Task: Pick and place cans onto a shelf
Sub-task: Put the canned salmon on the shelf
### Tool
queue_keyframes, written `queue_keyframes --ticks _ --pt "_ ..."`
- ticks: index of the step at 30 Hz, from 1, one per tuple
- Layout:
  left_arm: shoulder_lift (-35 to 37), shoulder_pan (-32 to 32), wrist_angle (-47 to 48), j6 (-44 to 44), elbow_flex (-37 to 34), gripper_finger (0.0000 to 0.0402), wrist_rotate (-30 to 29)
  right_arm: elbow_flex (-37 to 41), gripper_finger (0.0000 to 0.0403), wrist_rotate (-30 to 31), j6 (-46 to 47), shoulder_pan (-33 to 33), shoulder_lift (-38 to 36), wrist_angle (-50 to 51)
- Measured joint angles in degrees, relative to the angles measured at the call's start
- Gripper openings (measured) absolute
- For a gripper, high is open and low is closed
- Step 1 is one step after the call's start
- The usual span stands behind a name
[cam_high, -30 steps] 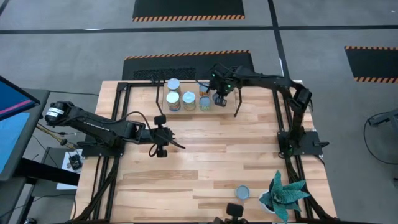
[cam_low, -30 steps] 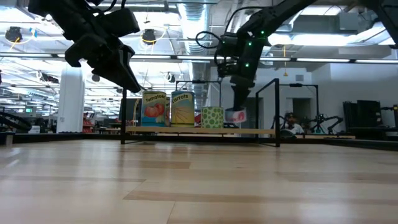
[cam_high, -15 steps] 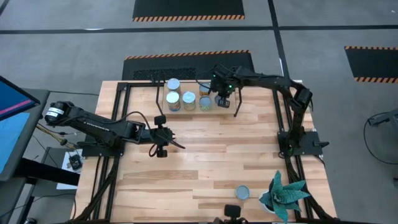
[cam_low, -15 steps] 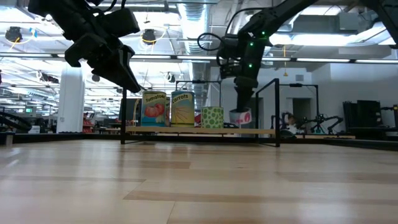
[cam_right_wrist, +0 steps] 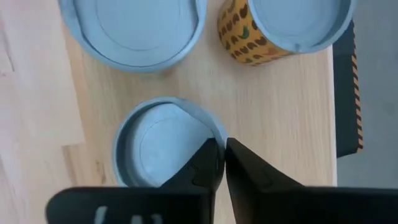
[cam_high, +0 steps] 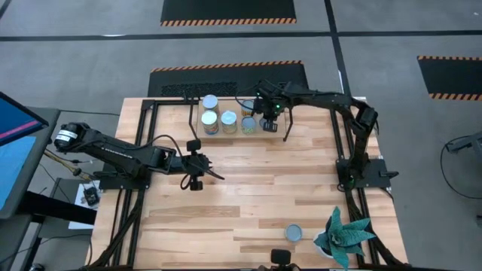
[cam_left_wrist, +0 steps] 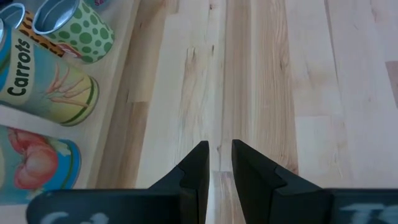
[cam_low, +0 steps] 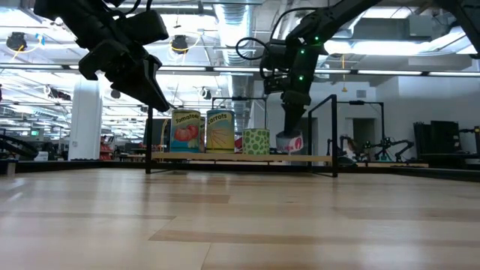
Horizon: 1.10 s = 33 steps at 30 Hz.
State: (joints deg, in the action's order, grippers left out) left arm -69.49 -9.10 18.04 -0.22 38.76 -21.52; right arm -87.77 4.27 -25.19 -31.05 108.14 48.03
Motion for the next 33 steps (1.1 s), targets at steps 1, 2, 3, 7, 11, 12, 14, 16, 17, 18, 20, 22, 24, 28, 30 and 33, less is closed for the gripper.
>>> queue_keyframes --ticks 1,2,3,7,11,12,14,16,17,18,20,22,24,28,30,33 --pt "0.00 0.00 -0.02 -0.01 0.00 0.0059 0.00 0.00 0.0055 -0.04 0.11 0.00 0.00 0.00" --pt "0.00 0.00 0.00 -0.01 0.00 0.0059 -0.01 0.00 0.0060 -0.04 0.11 0.00 0.00 0.00" --pt "0.00 0.00 0.00 -0.06 0.00 0.0059 -0.01 0.00 0.0065 -0.02 0.13 0.00 -0.02 -0.02" --pt "0.00 0.00 0.00 -0.68 0.00 0.0059 -0.04 0.00 0.0086 0.14 0.26 -0.07 -0.02 -0.14" --pt "0.00 0.00 -0.01 -0.86 0.00 0.0059 -0.04 0.00 0.0102 1.17 0.26 -0.04 -0.02 -1.17" --pt "0.00 0.00 -0.01 -0.86 0.00 0.0059 -0.06 0.00 0.0105 1.95 0.26 0.07 -0.01 -1.42" --pt "0.00 0.00 -0.02 -0.86 0.00 0.0059 -0.07 0.00 0.0108 3.43 1.55 0.52 -0.02 -1.60" --pt "0.00 0.00 0.00 -0.86 0.00 0.0059 -0.07 0.00 0.0108 3.62 3.65 1.15 -0.02 -1.52" --pt "0.00 0.00 0.00 -0.86 0.00 0.0059 -0.07 -0.02 0.0108 3.48 4.12 1.60 -0.02 -1.32" --pt "0.00 0.00 0.00 -0.86 0.00 0.0059 -0.07 -0.02 0.0108 3.44 4.13 2.22 -0.02 -0.77" --pt "0.00 0.00 0.00 -0.86 0.00 0.0059 -0.07 -0.02 0.0107 3.32 3.05 3.38 -0.02 0.42" --pt "0.00 0.00 0.00 -0.86 0.00 0.0059 -0.07 -0.02 0.0106 3.28 1.10 4.53 -0.02 0.69" --pt "0.00 0.00 0.00 -0.86 0.00 0.0059 -0.07 -0.02 0.0106 3.30 -1.31 5.59 -0.04 0.96" --pt "0.00 0.00 0.00 -0.86 0.00 0.0059 -0.07 -0.04 0.0106 3.91 -3.59 6.67 -0.04 -0.27" --pt "0.00 0.00 0.00 -0.86 0.00 0.0059 -0.07 -0.04 0.0106 4.18 -3.65 6.41 -0.04 -0.63" --pt "0.00 0.00 -0.01 -0.86 0.00 0.0059 -0.07 -0.04 0.0106 5.13 -3.55 5.48 -0.04 -1.72"
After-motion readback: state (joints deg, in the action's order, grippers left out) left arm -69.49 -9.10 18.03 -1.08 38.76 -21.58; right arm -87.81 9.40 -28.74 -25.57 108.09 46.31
